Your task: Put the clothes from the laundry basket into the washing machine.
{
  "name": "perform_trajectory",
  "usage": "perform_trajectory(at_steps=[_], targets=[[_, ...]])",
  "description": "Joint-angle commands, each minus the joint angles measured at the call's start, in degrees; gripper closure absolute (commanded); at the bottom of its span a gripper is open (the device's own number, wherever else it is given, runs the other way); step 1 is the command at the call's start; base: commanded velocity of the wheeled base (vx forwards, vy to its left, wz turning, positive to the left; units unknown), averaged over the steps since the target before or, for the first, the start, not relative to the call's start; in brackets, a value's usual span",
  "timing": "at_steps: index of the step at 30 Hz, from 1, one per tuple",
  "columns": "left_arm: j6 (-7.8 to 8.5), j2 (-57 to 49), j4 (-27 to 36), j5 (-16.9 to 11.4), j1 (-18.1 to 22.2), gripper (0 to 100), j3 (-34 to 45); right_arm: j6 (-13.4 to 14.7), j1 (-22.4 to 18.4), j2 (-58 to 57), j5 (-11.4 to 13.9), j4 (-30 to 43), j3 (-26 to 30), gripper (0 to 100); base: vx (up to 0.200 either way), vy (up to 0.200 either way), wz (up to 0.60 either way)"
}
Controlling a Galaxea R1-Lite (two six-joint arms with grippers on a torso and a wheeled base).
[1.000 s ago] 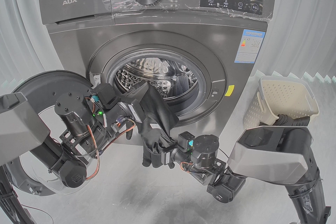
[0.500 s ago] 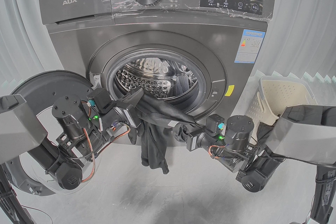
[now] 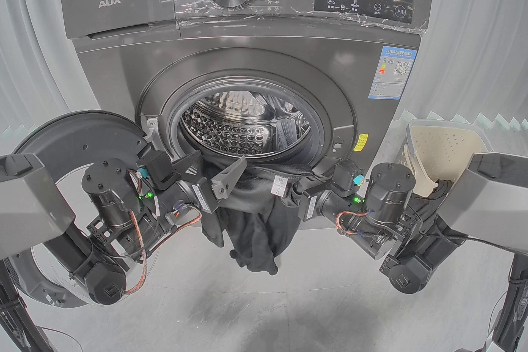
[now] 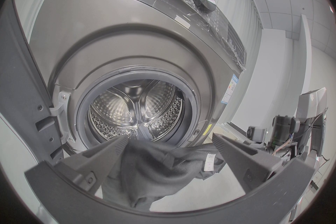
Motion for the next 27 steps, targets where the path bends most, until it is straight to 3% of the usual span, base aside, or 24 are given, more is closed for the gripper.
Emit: perform_trajectory(at_steps=[1, 18, 24, 27], targets=[[-0.03, 1.2, 0.0, 0.2, 0.0, 0, 0.8, -0.2, 0.3, -1.5, 0.0, 0.4, -0.8, 100, 0.000, 0.000, 0.00], [1.02, 5.2, -0.1, -1.1, -1.6, 0, 6.4, -0.7, 0.3, -2.2, 0.5, 0.6, -2.6, 100, 0.000, 0.000, 0.00], [2.69, 6.7, -0.1, -1.5, -1.6, 0, 6.2, -0.7, 0.6, -2.2, 0.4, 0.6, -3.5, 100, 0.000, 0.000, 0.00], [4.80, 7.7, -0.1, -1.8, -2.2, 0, 7.1, -0.7, 0.7, -2.2, 0.3, 0.6, -3.8, 100, 0.000, 0.000, 0.00]])
